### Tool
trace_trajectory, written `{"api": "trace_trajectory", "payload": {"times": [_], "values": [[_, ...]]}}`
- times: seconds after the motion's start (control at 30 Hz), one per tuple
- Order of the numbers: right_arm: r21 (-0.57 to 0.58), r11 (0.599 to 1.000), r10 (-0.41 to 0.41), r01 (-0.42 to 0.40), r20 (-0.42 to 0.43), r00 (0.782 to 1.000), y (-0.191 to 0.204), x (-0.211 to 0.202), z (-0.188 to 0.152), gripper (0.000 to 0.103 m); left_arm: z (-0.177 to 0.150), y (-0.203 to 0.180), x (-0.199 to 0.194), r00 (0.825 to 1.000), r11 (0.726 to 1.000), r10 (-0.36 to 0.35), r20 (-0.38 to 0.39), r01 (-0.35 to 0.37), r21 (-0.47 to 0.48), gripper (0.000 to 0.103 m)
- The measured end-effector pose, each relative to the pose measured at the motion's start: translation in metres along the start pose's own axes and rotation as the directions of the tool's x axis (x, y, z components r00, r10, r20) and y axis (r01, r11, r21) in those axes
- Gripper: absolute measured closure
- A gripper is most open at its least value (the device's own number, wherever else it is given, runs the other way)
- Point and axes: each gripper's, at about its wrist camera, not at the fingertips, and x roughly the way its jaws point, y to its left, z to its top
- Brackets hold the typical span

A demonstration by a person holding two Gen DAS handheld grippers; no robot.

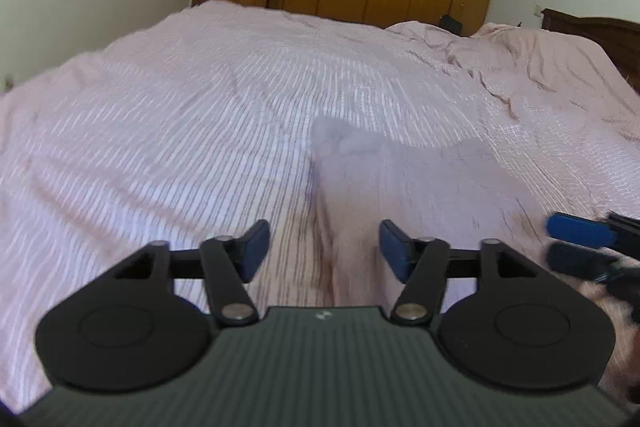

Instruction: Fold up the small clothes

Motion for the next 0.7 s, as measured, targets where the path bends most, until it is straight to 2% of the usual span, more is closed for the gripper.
{"api": "trace_trajectory", "payload": {"times": [0.07, 0.13, 0.23, 0.3, 0.33, 0.4, 0.43, 0.5, 0.53, 0.6, 0.67, 0.7], "values": [[-0.126, 0.992, -0.002, -0.004, -0.048, 0.999, 0.027, 0.016, -0.005, 0.046, -0.012, 0.006, -0.007, 0.999, 1.0, -0.02, -0.029, 0.019, -0.022, 0.039], [-0.267, 0.964, -0.024, -0.009, -0.123, 0.992, 0.055, 0.04, -0.014, 0.046, -0.023, 0.01, -0.012, 0.998, 0.999, -0.033, -0.056, 0.032, -0.022, 0.039], [-0.472, 0.881, -0.086, 0.003, -0.155, 0.984, 0.088, 0.07, -0.03, 0.043, -0.037, 0.02, -0.015, 0.995, 0.998, -0.065, -0.076, 0.063, -0.022, 0.039], [-0.535, 0.845, -0.103, -0.02, -0.199, 0.975, 0.097, 0.09, -0.04, 0.038, -0.041, 0.029, -0.013, 0.993, 0.997, -0.067, -0.097, 0.063, -0.043, 0.039], [-0.559, 0.829, -0.12, -0.011, -0.197, 0.973, 0.099, 0.096, -0.046, 0.036, -0.041, 0.034, -0.014, 0.992, 0.996, -0.074, -0.101, 0.068, -0.06, 0.039], [-0.642, 0.766, -0.153, 0.019, -0.152, 0.976, 0.104, 0.104, -0.056, 0.035, -0.04, 0.042, -0.016, 0.989, 0.991, -0.097, -0.109, 0.086, -0.098, 0.039], [-0.663, 0.747, -0.165, 0.035, -0.134, 0.977, 0.107, 0.107, -0.057, 0.035, -0.038, 0.044, -0.017, 0.988, 0.989, -0.106, -0.109, 0.094, -0.114, 0.039], [-0.672, 0.738, -0.185, 0.066, -0.107, 0.977, 0.112, 0.114, -0.056, 0.036, -0.037, 0.045, -0.019, 0.988, 0.987, -0.117, -0.105, 0.104, -0.124, 0.039], [-0.674, 0.734, -0.195, 0.081, -0.094, 0.976, 0.113, 0.118, -0.054, 0.039, -0.036, 0.044, -0.02, 0.987, 0.986, -0.122, -0.104, 0.109, -0.123, 0.039], [-0.675, 0.732, -0.202, 0.098, -0.077, 0.976, 0.116, 0.126, -0.05, 0.054, -0.033, 0.042, -0.02, 0.986, 0.986, -0.13, -0.101, 0.118, -0.115, 0.039], [-0.656, 0.747, -0.199, 0.106, -0.069, 0.978, 0.116, 0.131, -0.047, 0.072, -0.031, 0.04, -0.02, 0.985, 0.984, -0.145, -0.09, 0.134, -0.119, 0.039], [-0.627, 0.771, -0.189, 0.112, -0.058, 0.98, 0.112, 0.13, -0.043, 0.074, -0.031, 0.04, -0.021, 0.98, 0.975, -0.187, -0.073, 0.176, -0.135, 0.038]]}}
